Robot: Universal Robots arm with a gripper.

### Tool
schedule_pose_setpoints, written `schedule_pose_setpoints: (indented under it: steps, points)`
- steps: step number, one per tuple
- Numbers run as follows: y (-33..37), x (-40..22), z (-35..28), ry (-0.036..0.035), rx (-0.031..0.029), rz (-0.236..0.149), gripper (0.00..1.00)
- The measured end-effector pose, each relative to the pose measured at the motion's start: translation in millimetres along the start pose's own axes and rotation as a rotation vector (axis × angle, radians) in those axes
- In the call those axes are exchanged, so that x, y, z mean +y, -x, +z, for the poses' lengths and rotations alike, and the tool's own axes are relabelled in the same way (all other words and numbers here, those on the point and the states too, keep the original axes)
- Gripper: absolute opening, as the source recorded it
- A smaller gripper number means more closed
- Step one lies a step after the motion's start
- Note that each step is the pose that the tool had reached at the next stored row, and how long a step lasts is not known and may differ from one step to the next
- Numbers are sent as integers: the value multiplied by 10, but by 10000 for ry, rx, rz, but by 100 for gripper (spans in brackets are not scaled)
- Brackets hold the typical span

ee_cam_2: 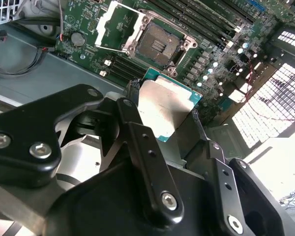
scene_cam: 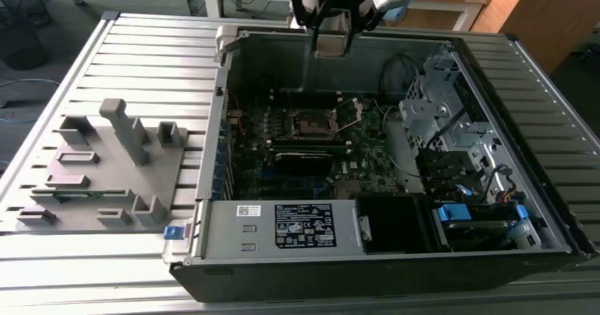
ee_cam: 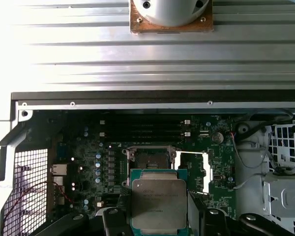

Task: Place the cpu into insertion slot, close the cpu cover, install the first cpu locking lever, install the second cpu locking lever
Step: 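Place the cpu into insertion slot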

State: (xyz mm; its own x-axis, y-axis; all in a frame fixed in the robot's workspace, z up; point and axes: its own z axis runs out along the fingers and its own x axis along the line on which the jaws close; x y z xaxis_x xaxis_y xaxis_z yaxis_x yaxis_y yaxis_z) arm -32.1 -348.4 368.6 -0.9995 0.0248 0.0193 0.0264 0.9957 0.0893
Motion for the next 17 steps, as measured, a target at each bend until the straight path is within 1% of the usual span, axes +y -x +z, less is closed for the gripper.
schedule_pose_setpoints:
  steps: [17]
  points:
    - [0,-2,22,-2,0,0,54]
